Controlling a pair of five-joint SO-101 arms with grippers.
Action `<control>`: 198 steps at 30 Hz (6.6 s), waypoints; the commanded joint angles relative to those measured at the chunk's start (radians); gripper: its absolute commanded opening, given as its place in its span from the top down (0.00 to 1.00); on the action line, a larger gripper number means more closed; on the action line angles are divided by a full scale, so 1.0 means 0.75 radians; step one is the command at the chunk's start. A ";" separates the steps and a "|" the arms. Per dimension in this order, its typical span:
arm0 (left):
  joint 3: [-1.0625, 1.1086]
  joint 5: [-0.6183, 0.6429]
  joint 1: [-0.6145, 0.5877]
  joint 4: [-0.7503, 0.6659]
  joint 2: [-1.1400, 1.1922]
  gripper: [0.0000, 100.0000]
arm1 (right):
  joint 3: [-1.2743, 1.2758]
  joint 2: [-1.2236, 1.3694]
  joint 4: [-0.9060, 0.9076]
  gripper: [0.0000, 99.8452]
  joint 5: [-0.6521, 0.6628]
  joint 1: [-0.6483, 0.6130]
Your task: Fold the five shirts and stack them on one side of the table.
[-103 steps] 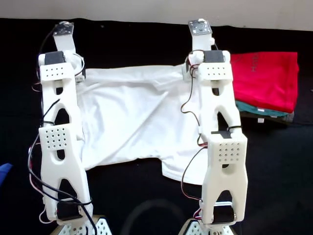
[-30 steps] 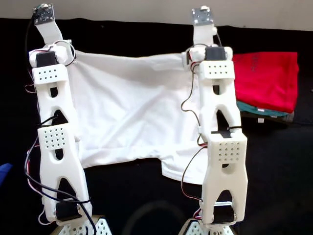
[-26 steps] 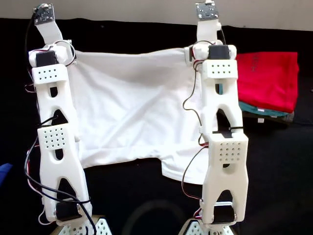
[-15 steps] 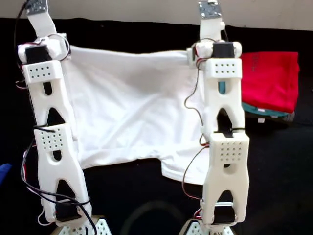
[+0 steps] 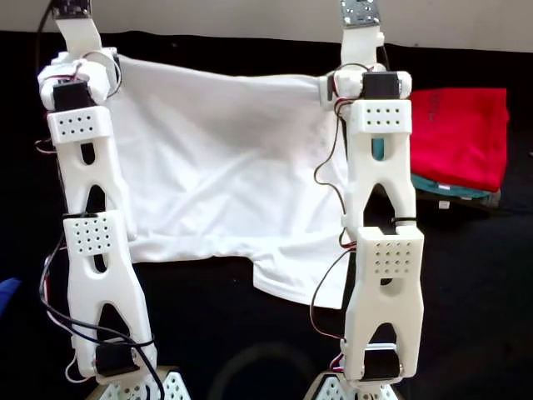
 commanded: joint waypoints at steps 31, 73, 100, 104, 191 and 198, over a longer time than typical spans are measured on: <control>1.071 -0.155 -0.099 0.914 -1.063 0.99 | 0.443 -0.662 0.533 0.99 0.041 -0.052; 2.663 -0.207 -0.124 0.082 -1.517 0.99 | 2.503 -1.525 -0.138 0.99 0.117 -0.054; 1.971 -0.198 -0.136 0.595 -1.515 0.94 | 2.063 -1.793 -0.079 0.99 0.108 -0.073; 2.004 -0.196 -0.054 0.497 -1.511 0.99 | 2.043 -1.556 -0.294 0.99 0.108 -0.077; 0.398 0.014 0.024 0.919 -0.602 0.99 | 0.038 -0.169 0.398 0.99 0.104 -0.042; 1.120 0.012 0.015 0.914 -1.143 0.99 | -0.255 -0.169 0.535 0.99 0.078 -0.064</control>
